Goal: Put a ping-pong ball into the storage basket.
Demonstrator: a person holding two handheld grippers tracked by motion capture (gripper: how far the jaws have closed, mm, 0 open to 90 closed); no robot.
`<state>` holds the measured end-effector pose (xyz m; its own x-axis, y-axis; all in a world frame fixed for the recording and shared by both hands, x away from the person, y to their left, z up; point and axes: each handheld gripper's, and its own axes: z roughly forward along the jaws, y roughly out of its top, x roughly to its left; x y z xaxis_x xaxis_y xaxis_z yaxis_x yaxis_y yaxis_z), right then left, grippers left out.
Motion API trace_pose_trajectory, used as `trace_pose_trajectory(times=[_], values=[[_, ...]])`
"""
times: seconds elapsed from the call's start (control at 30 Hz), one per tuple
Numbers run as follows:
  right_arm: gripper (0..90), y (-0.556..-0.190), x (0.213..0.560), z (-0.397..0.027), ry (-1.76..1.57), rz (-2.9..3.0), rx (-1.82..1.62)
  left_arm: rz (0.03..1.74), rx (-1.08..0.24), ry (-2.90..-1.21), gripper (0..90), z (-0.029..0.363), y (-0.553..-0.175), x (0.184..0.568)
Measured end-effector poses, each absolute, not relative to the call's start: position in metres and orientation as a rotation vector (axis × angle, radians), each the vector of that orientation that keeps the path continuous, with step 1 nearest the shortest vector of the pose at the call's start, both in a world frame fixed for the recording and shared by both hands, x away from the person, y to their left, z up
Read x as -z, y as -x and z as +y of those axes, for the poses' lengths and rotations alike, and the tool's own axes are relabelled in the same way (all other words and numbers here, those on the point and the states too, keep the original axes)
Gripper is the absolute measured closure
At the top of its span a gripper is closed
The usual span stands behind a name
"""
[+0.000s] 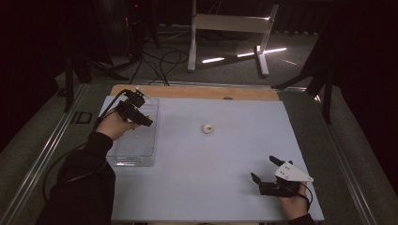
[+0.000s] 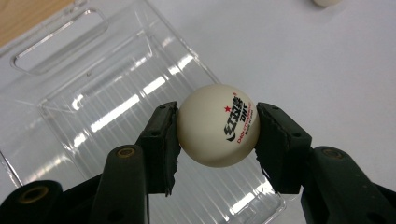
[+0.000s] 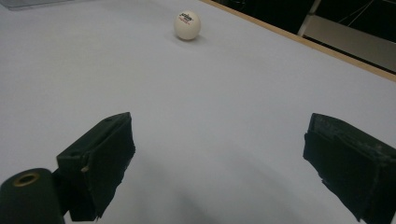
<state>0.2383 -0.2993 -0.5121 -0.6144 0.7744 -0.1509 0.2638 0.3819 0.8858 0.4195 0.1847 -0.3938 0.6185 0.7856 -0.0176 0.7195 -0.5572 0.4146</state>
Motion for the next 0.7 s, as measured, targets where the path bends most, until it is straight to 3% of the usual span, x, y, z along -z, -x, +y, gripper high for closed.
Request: trace_pose_trajectory(times=[0.7], values=[[8.6, -0.238, 0.512, -0.3, -0.886, 2.087, -1.19, 1.255, -0.174, -2.47, 52.2, 0.189, -0.428, 0.423]])
